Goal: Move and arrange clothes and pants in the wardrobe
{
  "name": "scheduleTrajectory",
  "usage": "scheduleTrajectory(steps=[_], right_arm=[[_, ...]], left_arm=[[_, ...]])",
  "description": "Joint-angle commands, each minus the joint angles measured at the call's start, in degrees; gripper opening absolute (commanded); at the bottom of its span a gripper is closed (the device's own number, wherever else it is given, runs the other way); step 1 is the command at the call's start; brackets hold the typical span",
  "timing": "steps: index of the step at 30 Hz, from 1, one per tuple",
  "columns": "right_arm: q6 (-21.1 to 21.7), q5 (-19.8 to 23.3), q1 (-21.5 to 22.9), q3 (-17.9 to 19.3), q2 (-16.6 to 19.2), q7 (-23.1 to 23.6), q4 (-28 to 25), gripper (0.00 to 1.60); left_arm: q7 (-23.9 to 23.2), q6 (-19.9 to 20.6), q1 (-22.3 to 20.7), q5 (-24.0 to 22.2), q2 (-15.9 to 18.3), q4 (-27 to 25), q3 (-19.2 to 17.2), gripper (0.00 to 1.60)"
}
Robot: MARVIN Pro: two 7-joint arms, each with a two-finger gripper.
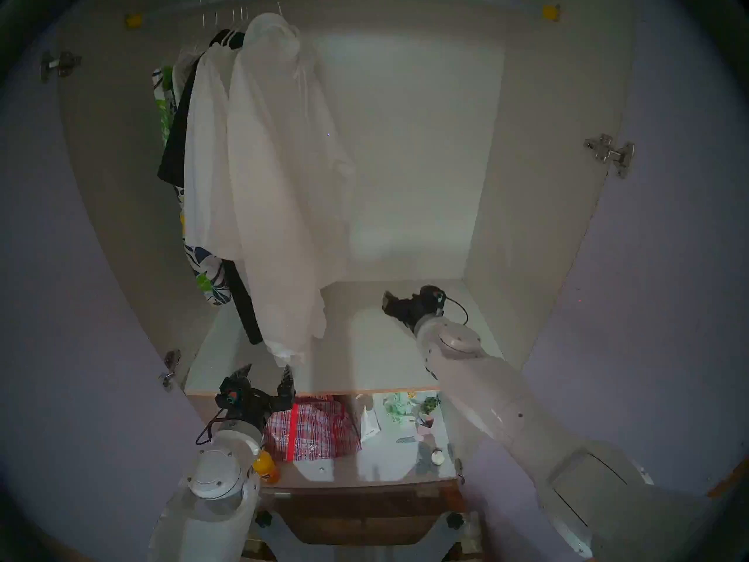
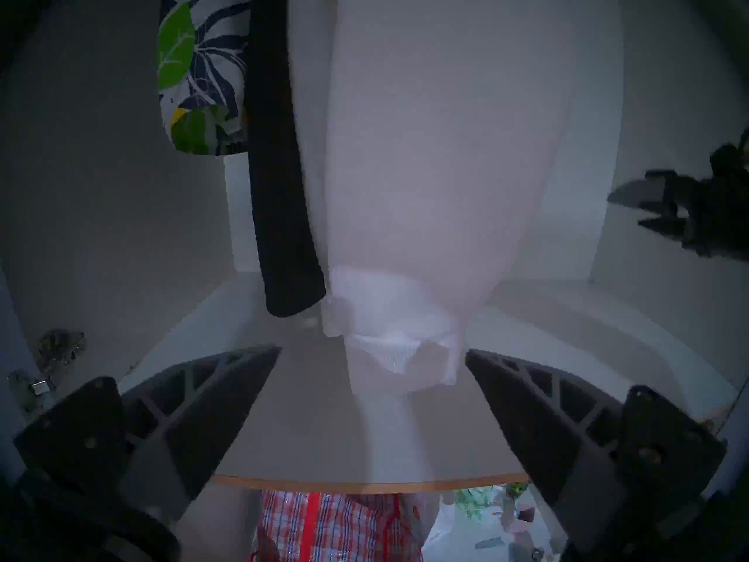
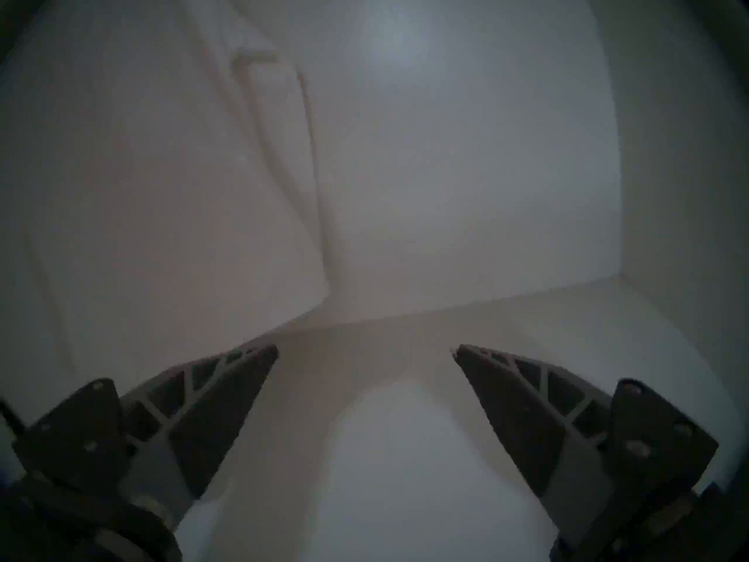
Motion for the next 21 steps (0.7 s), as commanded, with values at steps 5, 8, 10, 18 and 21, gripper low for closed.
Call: scheduleTrajectory(steps=[5,8,10,18,21], right_arm=[[-1.1,-0.8,1.8,0.8,-0.5,2.5,0.0,1.60],[-0.9,0.2,1.5,1.2,-1.1,2.9,0.7,1.60],[-0.9,0.1,1.5,1.3,-1.1,2.9,0.8,1.60],[-0.9,0.1,1.5,1.3,-1.2,3.0,0.9,1.60],[-0.9,0.1,1.5,1.3,-1.2,3.0,0.9,1.60]], left_arm=[[-0.2,-0.3,-0.4,-0.1,0.1,-1.7,0.1,1.60],[-0.2,-0.3,-0.4,-0.1,0.1,-1.8,0.1,1.60],[-0.2,-0.3,-0.4,-0.1,0.1,-1.8,0.1,1.60],[-0.2,-0.3,-0.4,-0.1,0.2,-1.8,0.1,1.60],[-0.2,-0.3,-0.4,-0.1,0.2,-1.7,0.1,1.60]])
